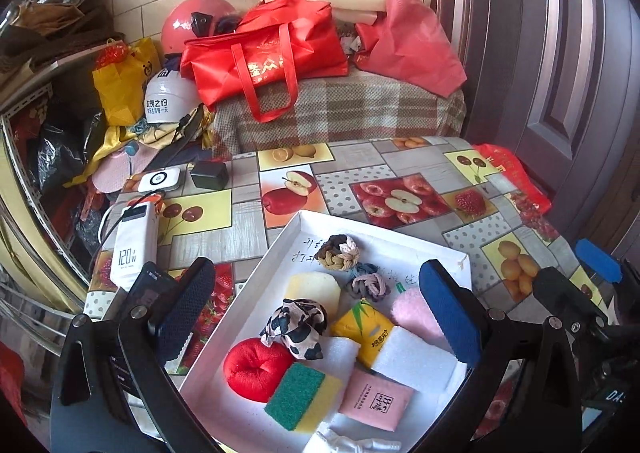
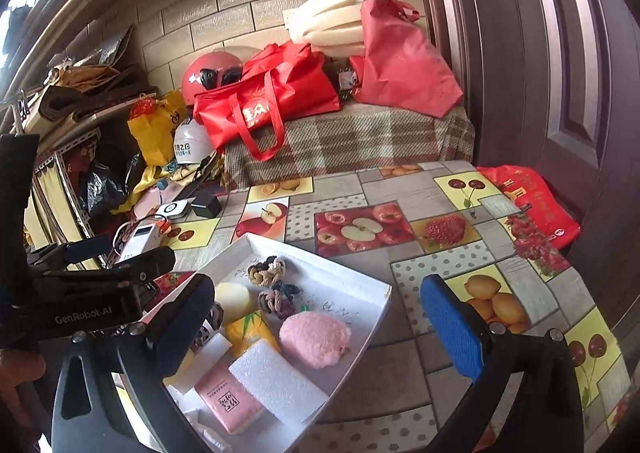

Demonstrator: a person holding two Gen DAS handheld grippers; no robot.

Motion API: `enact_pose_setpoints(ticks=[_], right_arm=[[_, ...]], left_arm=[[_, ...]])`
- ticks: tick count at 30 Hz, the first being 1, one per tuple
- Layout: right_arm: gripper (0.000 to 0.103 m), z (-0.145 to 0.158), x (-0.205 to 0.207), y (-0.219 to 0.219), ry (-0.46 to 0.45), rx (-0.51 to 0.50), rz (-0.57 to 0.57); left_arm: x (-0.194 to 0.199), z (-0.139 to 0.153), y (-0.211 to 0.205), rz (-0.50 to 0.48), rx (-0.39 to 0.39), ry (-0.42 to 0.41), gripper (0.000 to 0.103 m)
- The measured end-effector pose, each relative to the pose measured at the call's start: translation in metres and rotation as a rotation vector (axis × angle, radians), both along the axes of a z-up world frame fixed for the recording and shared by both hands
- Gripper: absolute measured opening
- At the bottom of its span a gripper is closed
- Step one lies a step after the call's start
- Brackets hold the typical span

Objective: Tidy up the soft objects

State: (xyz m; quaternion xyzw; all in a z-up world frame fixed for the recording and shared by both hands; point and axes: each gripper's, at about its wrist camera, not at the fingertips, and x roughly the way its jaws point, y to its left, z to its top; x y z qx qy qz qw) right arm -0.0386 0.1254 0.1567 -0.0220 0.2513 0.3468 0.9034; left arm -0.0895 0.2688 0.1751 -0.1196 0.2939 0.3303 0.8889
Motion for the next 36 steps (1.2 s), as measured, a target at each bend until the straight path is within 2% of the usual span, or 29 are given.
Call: enact_pose_setpoints(ticks=[3,6,10,13,14,16,19,21,23,26,31,34,36], right_arm=[[0.103,0.017,-0.007,-0.012,-0.039,0.025,0.002],[0.103,0.038,-0.019,-0.028,-0.115,0.033,-0.036],[0.103,0.071,-0.041,-0.055,-0.286,0.016,-0.212],[0.103,0.097,-0.056,-0.085,-0.356,0.075,-0.371],[0.103,0.105,-0.059,-0.096,-0.355,0.098,-0.412],[0.103,0.120,-0.065,-0.114,-0.352,0.147,-0.418],[0.103,0.136,-0.076,-0.139,-0.362,0.198,-0.393],[0.103,0.144,-0.088,-0.156,-0.378,0.238,-0.378],[0.103,0.153,-0.099,-0.170,-0.371,0.262,-0.375],[0.103,0.167,-0.111,-0.188,-0.333,0.312,-0.365],[0.103,0.171,-0.121,-0.193,-0.371,0.321,-0.353],[0.103,0.162,-0.114,-0.187,-0.334,0.290,-0.330],[0.103,0.156,-0.110,-0.187,-0.296,0.270,-0.322]], left_arm=[[-0.010,0.012,-0.010,-0.024,-0.021,-0.021,0.103],[-0.017,0.023,-0.029,-0.049,0.012,-0.016,0.103],[-0.025,0.044,-0.060,-0.061,0.121,0.011,0.103],[-0.036,0.066,-0.077,-0.048,0.164,-0.004,0.103],[-0.041,0.073,-0.081,-0.039,0.173,-0.011,0.103],[-0.053,0.087,-0.089,-0.018,0.175,-0.025,0.103],[-0.072,0.098,-0.102,0.102,0.168,0.008,0.103],[-0.084,0.102,-0.113,0.181,0.192,0.031,0.103],[-0.095,0.105,-0.120,0.170,0.186,0.023,0.103],[-0.106,0.106,-0.124,0.190,0.132,0.004,0.103],[-0.109,0.103,-0.130,0.230,0.088,0.028,0.103],[-0.110,0.104,-0.138,0.240,0.102,0.030,0.103],[-0.106,0.102,-0.144,0.268,0.134,0.066,0.103]])
